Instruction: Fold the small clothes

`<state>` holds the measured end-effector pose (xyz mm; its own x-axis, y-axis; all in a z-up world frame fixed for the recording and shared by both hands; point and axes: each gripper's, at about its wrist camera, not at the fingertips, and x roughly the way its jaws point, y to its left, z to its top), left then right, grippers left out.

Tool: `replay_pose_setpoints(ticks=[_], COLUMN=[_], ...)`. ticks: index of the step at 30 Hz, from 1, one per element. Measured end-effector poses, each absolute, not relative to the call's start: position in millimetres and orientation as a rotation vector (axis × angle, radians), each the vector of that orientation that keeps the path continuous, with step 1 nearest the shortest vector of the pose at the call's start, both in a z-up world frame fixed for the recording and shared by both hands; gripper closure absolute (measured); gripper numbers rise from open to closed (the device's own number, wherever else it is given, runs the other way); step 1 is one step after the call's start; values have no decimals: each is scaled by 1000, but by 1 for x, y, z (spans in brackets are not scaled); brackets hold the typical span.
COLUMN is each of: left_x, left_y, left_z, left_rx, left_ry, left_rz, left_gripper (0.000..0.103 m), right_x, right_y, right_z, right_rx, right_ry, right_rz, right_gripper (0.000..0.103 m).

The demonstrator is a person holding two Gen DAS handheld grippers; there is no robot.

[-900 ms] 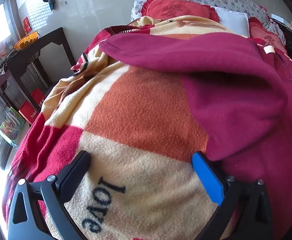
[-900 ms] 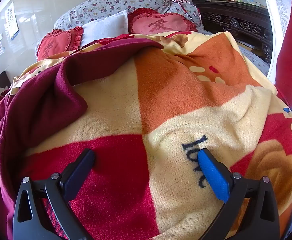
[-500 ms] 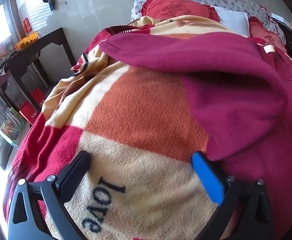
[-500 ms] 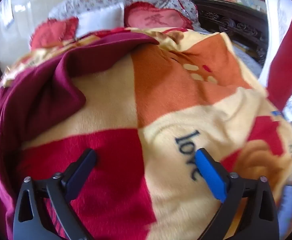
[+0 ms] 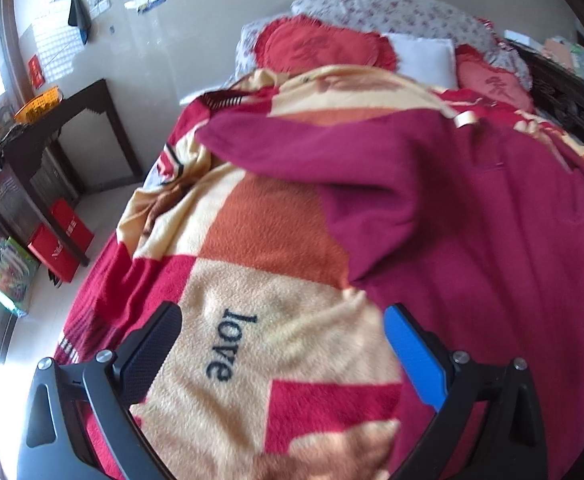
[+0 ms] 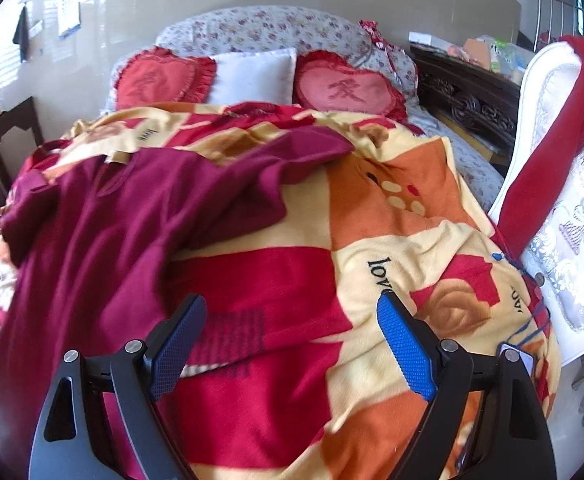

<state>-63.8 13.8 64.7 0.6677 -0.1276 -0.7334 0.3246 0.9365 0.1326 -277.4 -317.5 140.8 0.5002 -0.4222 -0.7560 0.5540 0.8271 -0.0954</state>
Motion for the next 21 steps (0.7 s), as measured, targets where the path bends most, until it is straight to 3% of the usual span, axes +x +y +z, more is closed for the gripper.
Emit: replay_pose_setpoints(ticks=[12, 21], left_x=[-121, -121], left_y=[12, 2], left_z=[122, 134], left_rx=[198, 198], left_ry=[735, 715], left_rz=[-347, -348], left_gripper=[0, 0], right_x=[-282, -256], right_y=[-243, -217], right_z=[193, 188], right_rx=[102, 143], right_ry=[762, 779], right_rz=[-578, -499], right_gripper=[32, 33])
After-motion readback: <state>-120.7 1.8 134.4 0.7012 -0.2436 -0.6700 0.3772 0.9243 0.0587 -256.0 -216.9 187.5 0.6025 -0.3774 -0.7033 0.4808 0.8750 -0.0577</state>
